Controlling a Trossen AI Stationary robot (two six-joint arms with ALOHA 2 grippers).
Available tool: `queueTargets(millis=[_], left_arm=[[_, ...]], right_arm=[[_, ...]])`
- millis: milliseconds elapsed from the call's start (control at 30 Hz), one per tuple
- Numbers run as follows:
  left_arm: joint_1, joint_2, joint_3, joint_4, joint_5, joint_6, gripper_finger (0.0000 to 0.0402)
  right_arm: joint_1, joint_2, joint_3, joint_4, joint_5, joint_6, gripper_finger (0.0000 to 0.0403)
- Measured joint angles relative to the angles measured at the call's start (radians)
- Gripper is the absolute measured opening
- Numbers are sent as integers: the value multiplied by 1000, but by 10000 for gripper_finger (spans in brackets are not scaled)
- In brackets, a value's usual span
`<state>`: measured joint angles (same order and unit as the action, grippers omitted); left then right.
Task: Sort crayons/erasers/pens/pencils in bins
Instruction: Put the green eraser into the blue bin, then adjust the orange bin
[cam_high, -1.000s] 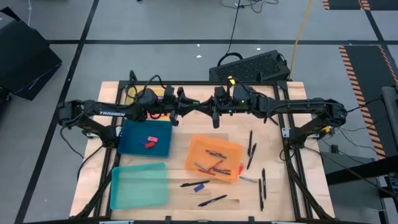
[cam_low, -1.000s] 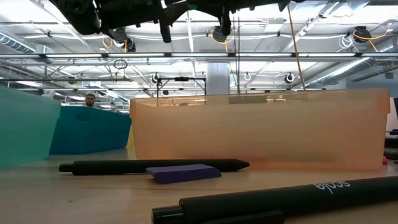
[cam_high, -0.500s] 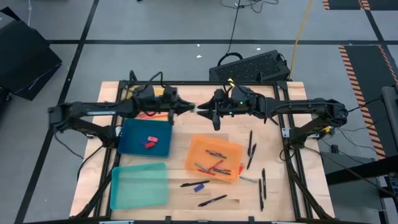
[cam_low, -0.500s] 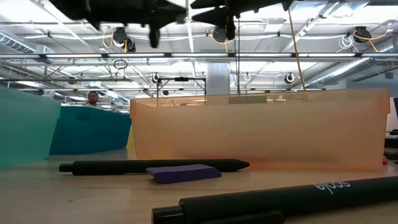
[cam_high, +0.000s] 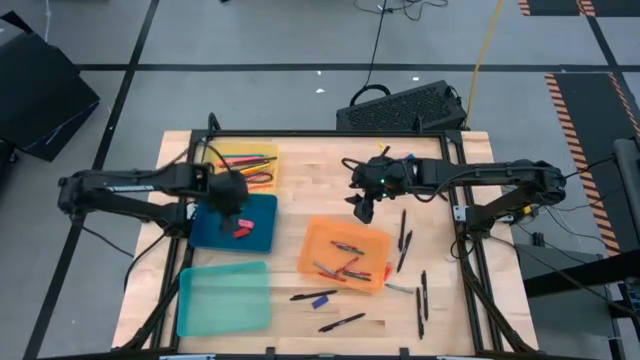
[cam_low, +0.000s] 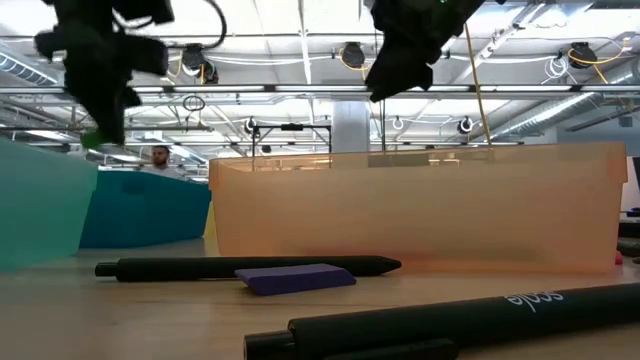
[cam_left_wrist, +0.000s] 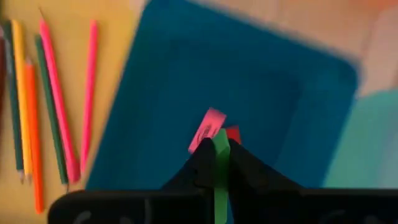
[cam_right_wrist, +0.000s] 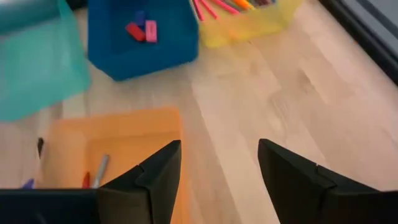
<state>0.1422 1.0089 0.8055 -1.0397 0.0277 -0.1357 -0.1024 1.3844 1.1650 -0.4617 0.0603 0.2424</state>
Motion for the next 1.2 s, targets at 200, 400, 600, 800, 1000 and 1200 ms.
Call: queueTargets(millis=[200,400,600,800,1000,1200], left_arm=[[-23,156,-48,58,-38,-34,16],[-24,366,-48,76,-48,-75,39],[-24,510,-48,156,-140,-96,22],[-25,534,-48,220,-209,-137,49],[-25,514,-48,193,-216,-139,155],[-47,372,-49,106,-213,-184,212]], right_arm=[[-1,1,1,-12,47,-4,208],[37,1,1,-121,44,-57,208],[182,1,1,-225,44,-162,208],[329,1,1,-383,43,-44,208],[489,1,1,-505,-1,135,208],[608,1,-51,-500,-49,318,208]])
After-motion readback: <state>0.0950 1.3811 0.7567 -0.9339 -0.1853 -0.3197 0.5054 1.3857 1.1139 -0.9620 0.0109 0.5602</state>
